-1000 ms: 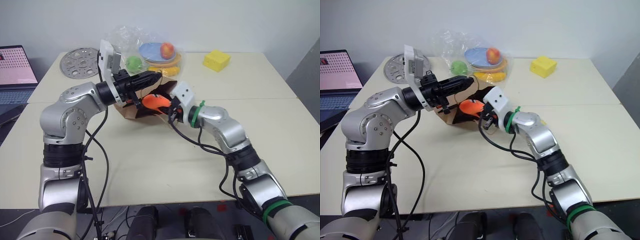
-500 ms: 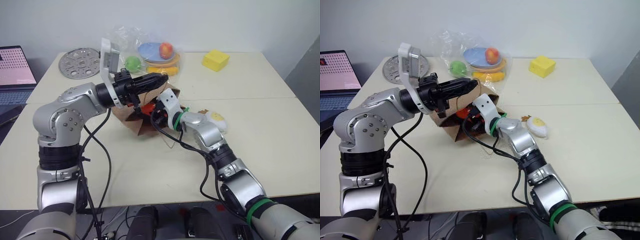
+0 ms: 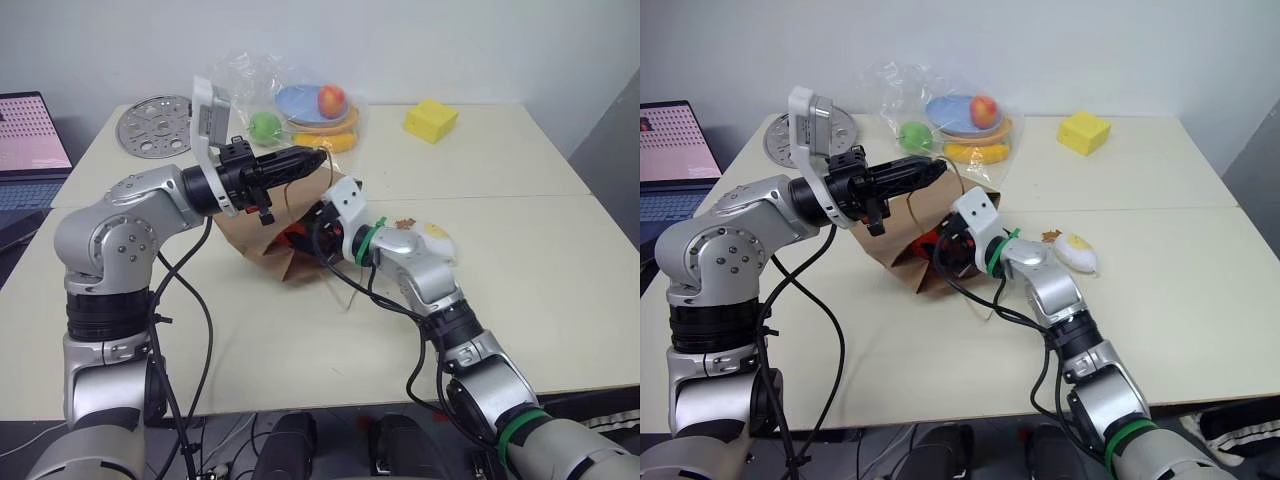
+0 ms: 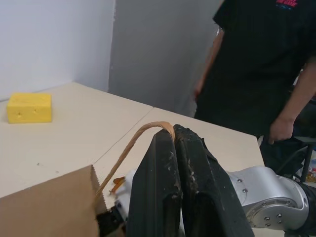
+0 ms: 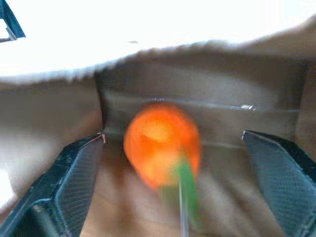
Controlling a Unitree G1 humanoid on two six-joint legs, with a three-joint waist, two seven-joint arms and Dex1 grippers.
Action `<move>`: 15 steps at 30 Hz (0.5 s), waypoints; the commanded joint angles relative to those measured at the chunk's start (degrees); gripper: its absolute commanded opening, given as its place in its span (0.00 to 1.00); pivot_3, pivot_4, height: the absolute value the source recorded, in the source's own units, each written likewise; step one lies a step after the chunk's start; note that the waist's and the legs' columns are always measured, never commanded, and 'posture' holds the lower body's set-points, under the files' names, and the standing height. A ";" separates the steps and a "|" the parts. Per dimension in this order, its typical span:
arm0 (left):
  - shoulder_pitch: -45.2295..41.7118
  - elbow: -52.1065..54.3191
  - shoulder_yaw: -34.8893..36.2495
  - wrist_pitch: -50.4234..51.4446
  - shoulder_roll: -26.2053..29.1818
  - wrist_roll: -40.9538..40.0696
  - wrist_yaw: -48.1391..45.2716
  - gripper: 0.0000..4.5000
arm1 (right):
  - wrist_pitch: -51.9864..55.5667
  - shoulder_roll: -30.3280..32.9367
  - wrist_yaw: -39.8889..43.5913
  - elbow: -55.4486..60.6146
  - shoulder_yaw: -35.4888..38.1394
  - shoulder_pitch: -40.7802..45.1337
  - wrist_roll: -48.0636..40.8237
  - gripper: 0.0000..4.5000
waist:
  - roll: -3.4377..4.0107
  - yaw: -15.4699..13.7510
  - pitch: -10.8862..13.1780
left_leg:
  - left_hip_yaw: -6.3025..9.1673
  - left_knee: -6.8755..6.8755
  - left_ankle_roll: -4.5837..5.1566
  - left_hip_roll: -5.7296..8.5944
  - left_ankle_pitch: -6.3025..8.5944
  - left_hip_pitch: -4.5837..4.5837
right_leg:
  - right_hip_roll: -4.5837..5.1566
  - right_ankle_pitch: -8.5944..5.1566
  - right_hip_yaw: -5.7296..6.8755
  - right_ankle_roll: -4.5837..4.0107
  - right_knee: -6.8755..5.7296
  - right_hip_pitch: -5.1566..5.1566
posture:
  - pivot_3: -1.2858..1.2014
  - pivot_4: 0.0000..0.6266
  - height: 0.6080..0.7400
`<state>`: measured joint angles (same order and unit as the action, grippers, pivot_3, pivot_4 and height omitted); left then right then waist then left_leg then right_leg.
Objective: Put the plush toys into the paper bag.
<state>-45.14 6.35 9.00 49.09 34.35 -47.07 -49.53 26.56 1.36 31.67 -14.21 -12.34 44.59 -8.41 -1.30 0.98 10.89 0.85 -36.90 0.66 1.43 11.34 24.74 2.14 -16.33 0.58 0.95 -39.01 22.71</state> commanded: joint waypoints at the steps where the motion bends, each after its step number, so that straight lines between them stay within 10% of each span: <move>1: -0.03 0.49 0.24 -1.78 0.93 0.83 -0.90 0.00 | 2.42 1.65 3.19 10.56 3.11 -2.39 -5.41 1.00 | 0.00 0.01 0.00 | 0.00 0.00 0.00 0.00 0.00 0.00 | 0.00 0.00 -0.01 0.00 0.00 0.00 | 0.52 0.24 1.00; 15: 0.66 0.72 0.70 -1.89 1.81 0.93 -1.72 0.00 | -0.78 21.37 -0.38 24.20 11.92 -18.57 -1.69 1.00 | -0.01 -0.76 0.00 | -0.02 -0.01 0.00 0.00 0.00 0.00 | 0.03 -0.01 -0.02 0.00 0.06 -0.04 | 0.52 0.24 1.00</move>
<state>-43.98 6.06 8.75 48.24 35.57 -45.98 -50.77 28.05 22.20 32.54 9.57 -1.13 26.36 -12.18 -1.31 0.22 10.89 0.82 -36.90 0.66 1.43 11.34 24.74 2.16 -16.33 0.55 0.95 -38.94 22.67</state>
